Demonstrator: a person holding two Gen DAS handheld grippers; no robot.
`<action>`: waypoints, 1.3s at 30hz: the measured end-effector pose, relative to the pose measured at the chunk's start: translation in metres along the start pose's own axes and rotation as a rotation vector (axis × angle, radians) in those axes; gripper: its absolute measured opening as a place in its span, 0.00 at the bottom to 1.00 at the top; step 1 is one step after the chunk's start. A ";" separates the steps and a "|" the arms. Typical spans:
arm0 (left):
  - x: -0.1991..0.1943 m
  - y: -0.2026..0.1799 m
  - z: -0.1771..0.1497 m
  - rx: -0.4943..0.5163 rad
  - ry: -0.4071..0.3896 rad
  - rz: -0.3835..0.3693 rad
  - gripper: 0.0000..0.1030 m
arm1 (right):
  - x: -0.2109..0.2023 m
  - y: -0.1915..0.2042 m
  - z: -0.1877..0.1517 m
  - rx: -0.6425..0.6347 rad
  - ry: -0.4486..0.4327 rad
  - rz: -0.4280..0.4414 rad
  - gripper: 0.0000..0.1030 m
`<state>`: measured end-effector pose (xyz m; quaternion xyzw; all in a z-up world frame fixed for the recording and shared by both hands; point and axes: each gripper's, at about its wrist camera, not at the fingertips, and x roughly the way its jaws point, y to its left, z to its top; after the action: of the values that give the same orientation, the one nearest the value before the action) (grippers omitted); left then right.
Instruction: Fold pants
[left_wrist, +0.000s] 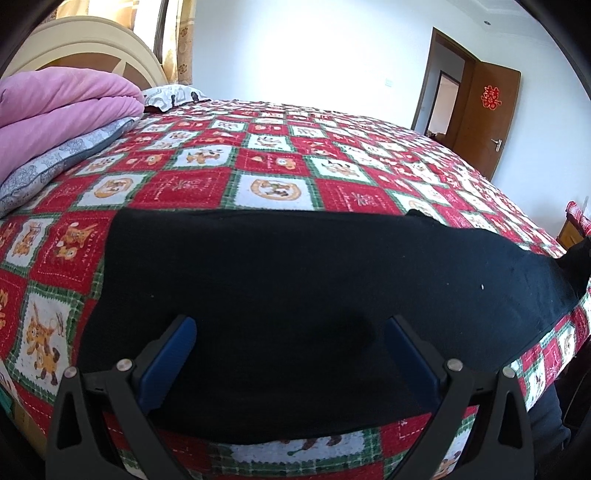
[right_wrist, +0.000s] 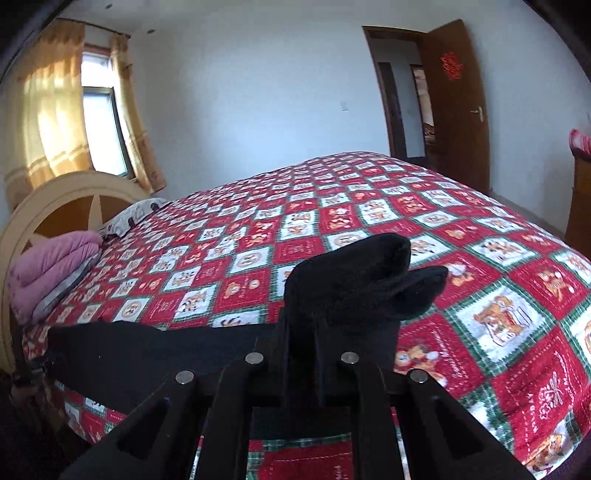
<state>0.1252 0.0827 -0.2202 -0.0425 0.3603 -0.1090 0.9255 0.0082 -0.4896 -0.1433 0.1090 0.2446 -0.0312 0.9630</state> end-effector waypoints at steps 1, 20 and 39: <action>0.000 0.000 0.000 0.002 0.001 0.001 1.00 | 0.001 0.005 0.000 -0.013 0.001 0.008 0.10; 0.001 0.001 -0.002 0.020 0.004 0.000 1.00 | 0.042 0.112 -0.019 -0.224 0.097 0.144 0.10; 0.005 -0.001 -0.004 0.061 0.002 0.026 1.00 | 0.071 0.218 -0.071 -0.556 0.181 0.162 0.10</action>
<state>0.1256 0.0809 -0.2261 -0.0094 0.3580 -0.1078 0.9274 0.0624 -0.2612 -0.1953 -0.1372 0.3190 0.1237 0.9296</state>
